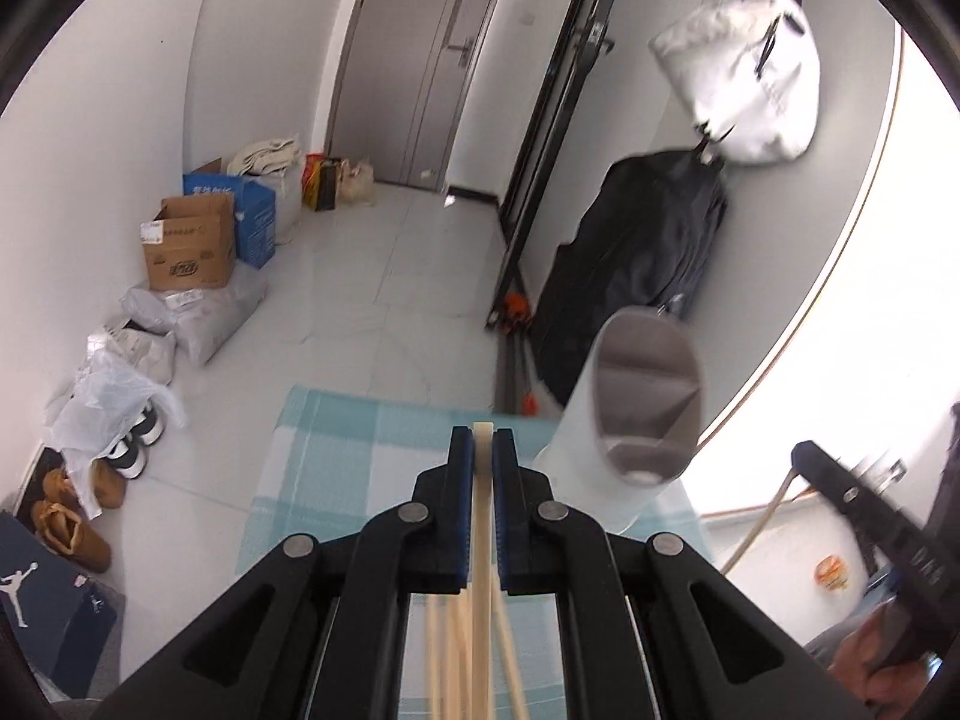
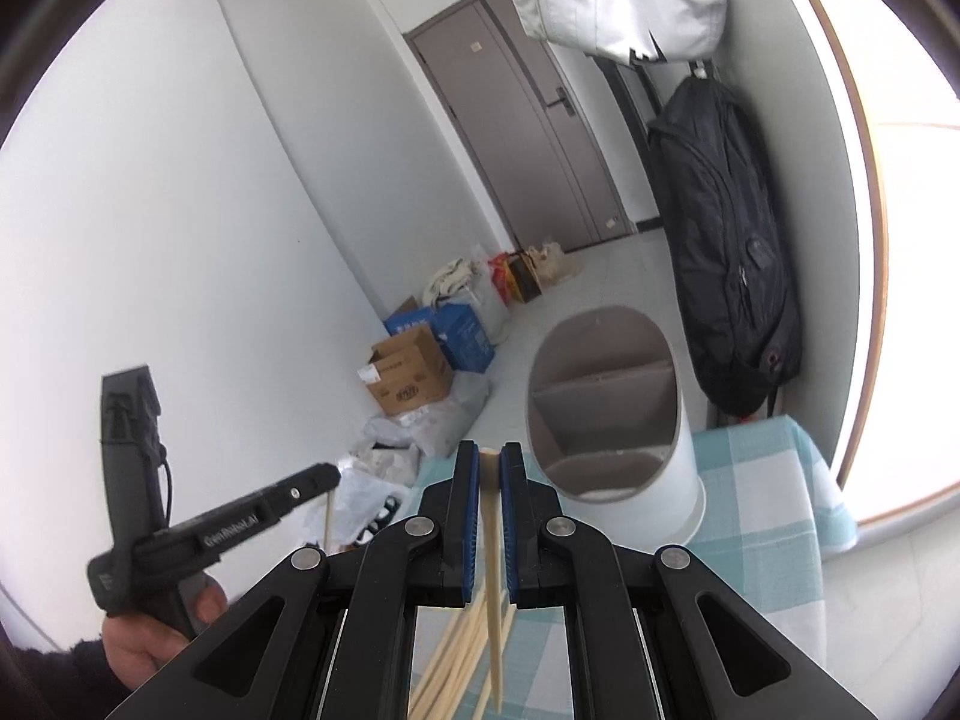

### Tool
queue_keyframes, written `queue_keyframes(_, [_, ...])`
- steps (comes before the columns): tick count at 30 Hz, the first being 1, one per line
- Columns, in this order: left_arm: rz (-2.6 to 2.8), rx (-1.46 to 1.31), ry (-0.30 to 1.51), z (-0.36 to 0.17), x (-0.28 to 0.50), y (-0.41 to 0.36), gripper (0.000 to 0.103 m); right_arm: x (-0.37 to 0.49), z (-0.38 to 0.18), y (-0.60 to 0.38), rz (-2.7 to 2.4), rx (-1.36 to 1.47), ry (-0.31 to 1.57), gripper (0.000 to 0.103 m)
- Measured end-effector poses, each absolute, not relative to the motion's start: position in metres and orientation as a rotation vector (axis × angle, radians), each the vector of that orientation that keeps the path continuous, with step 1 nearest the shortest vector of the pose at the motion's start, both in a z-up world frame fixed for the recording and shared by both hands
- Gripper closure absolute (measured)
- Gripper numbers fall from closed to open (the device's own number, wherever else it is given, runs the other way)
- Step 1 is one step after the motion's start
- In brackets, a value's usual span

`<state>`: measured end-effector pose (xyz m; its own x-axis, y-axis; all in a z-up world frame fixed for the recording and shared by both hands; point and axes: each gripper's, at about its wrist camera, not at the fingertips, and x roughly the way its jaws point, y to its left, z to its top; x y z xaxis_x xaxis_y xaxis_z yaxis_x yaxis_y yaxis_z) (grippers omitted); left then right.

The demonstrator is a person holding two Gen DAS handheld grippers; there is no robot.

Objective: Organize utensils

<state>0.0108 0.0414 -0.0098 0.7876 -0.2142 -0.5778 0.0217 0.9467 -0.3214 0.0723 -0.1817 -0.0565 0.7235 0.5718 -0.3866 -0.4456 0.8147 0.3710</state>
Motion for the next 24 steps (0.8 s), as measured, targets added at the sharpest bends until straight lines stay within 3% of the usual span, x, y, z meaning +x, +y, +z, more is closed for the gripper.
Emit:
queue_keyframes(14, [-0.229,-0.371,0.425,0.081,0.073,0.008,0.101,0.119,0.040,-0.216,0.512,0.296,0.451,0.097])
queue_keyframes(24, [-0.252,-0.426,0.325,0.097,0.132,-0.003,0.101,0.181,0.080,-0.211,0.468,0.238,0.360,0.097])
